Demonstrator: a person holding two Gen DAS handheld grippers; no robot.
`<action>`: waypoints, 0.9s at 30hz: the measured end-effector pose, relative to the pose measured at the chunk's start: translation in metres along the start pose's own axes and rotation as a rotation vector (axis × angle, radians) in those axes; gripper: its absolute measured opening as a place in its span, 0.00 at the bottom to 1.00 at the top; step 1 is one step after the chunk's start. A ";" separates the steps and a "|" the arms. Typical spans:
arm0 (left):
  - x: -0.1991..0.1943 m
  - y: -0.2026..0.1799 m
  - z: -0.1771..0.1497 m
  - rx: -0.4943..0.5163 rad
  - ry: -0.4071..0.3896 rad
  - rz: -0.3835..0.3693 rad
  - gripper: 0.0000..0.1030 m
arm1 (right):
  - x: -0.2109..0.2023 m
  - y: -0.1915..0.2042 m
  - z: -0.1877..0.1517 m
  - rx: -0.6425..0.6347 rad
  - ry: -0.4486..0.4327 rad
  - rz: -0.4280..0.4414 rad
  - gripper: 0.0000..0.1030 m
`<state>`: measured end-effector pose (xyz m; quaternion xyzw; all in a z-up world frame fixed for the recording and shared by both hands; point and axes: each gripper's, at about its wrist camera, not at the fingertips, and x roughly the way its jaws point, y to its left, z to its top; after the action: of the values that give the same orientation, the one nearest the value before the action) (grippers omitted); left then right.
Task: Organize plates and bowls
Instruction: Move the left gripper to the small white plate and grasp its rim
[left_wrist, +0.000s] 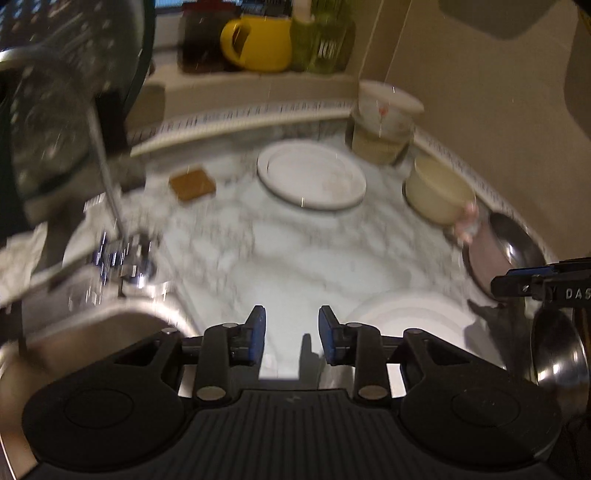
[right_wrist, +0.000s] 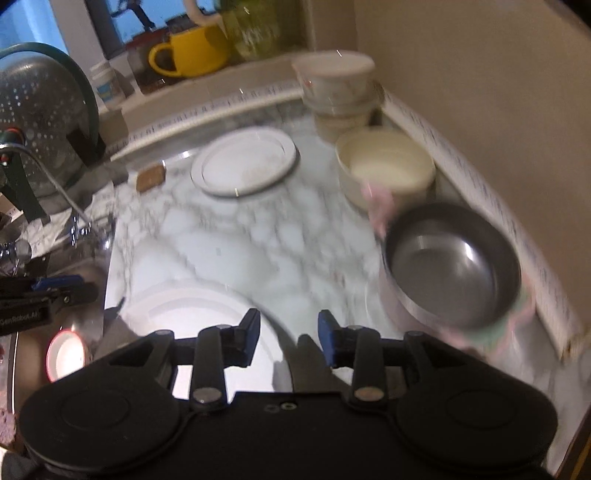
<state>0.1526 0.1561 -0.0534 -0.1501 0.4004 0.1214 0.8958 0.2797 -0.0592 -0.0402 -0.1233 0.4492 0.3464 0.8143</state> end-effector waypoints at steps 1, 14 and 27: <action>0.004 -0.001 0.008 -0.001 -0.010 -0.006 0.30 | 0.003 0.001 0.009 -0.007 -0.007 0.004 0.39; 0.075 0.008 0.098 -0.060 -0.061 0.000 0.74 | 0.086 -0.003 0.109 0.038 -0.007 0.013 0.53; 0.161 0.034 0.136 -0.178 0.043 -0.024 0.73 | 0.161 -0.018 0.146 0.150 0.072 0.032 0.51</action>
<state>0.3383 0.2526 -0.0947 -0.2365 0.4053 0.1424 0.8715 0.4439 0.0753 -0.0913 -0.0670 0.5048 0.3200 0.7989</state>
